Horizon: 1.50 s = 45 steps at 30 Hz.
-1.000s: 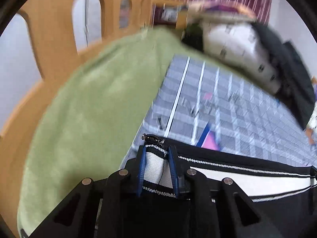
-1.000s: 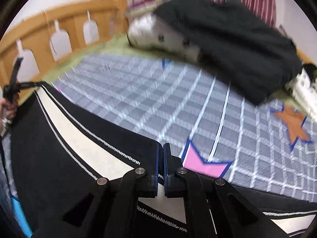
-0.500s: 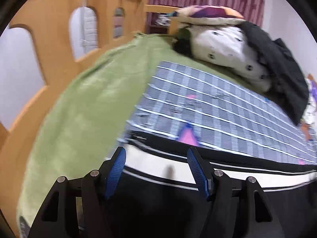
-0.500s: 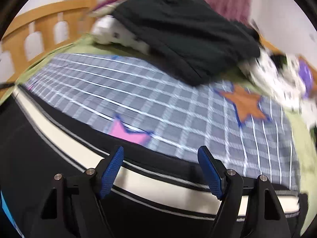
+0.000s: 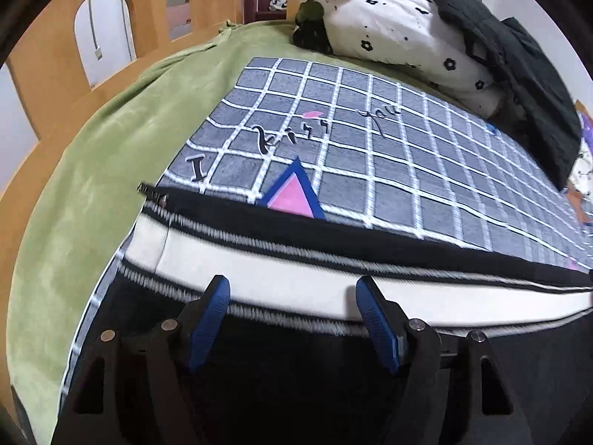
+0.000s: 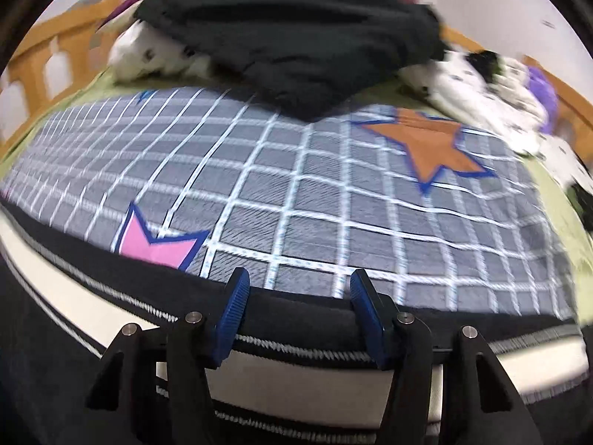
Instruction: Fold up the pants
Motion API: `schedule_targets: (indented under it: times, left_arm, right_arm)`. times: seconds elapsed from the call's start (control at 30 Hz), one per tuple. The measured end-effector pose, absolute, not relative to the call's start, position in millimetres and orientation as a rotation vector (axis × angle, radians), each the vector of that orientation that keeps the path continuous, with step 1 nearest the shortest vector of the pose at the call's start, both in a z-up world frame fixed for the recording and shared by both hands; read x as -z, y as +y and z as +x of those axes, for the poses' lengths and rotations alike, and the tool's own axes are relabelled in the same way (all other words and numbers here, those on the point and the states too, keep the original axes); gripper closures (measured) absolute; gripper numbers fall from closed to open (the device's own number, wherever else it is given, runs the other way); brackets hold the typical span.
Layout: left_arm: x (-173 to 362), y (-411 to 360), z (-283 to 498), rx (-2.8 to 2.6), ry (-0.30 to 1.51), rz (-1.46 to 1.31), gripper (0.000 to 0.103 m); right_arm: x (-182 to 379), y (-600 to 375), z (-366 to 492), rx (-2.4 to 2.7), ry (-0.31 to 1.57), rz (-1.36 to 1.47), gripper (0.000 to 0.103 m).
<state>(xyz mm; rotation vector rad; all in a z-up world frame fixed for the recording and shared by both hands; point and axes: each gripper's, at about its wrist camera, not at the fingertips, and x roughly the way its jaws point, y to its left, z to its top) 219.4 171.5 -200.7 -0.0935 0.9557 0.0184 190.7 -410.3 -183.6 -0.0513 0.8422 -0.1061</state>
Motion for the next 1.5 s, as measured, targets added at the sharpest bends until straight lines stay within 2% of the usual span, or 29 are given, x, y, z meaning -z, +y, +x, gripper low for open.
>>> schedule_targets:
  times: [0.2, 0.33, 0.57, 0.67, 0.77, 1.03, 1.07, 1.1, 1.2, 1.33, 1.5]
  left_arm:
    - [173.5, 170.4, 152.0, 0.058, 0.900, -0.102, 0.035]
    - [169.0, 169.6, 96.8, 0.144, 0.883, -0.151, 0.035]
    - [193.1, 207.0, 5.9, 0.117, 0.779, -0.291, 0.035]
    - [205.7, 239.2, 4.4, 0.089, 0.802, -0.427, 0.035]
    - [214.6, 270.5, 17.3, 0.063, 0.793, -0.562, 0.036]
    - [226.9, 305.3, 73.4, -0.023, 0.783, -0.710, 0.039]
    - [227.9, 308.9, 80.2, -0.036, 0.786, -0.728, 0.044]
    - [229.0, 310.1, 85.3, -0.047, 0.794, -0.730, 0.055]
    - [235.9, 314.9, 93.3, -0.071, 0.805, -0.742, 0.077]
    - [233.6, 318.5, 90.0, -0.082, 0.795, -0.754, 0.083]
    - [191.5, 280.6, 92.3, -0.162, 0.771, -0.497, 0.090]
  right_arm:
    - [152.8, -389.0, 132.2, 0.171, 0.805, 0.137, 0.048]
    - [146.9, -342.5, 95.6, 0.127, 0.855, 0.080, 0.048]
    - [155.2, -269.4, 39.4, -0.017, 0.767, -0.003, 0.048]
    - [168.0, -250.3, 31.8, -0.067, 0.760, 0.014, 0.048]
    - [190.9, -241.4, 38.8, -0.074, 0.837, 0.035, 0.048]
    - [209.5, -235.5, 35.7, -0.030, 0.828, 0.023, 0.048]
    - [211.2, -234.0, 35.5, -0.024, 0.823, 0.009, 0.048]
    - [212.7, -233.5, 35.4, -0.020, 0.819, 0.001, 0.048]
    - [212.5, -233.4, 36.9, -0.011, 0.815, -0.007, 0.047]
    - [211.9, -238.2, 36.9, -0.022, 0.816, 0.025, 0.045]
    - [210.8, -236.7, 38.2, -0.031, 0.815, 0.025, 0.043]
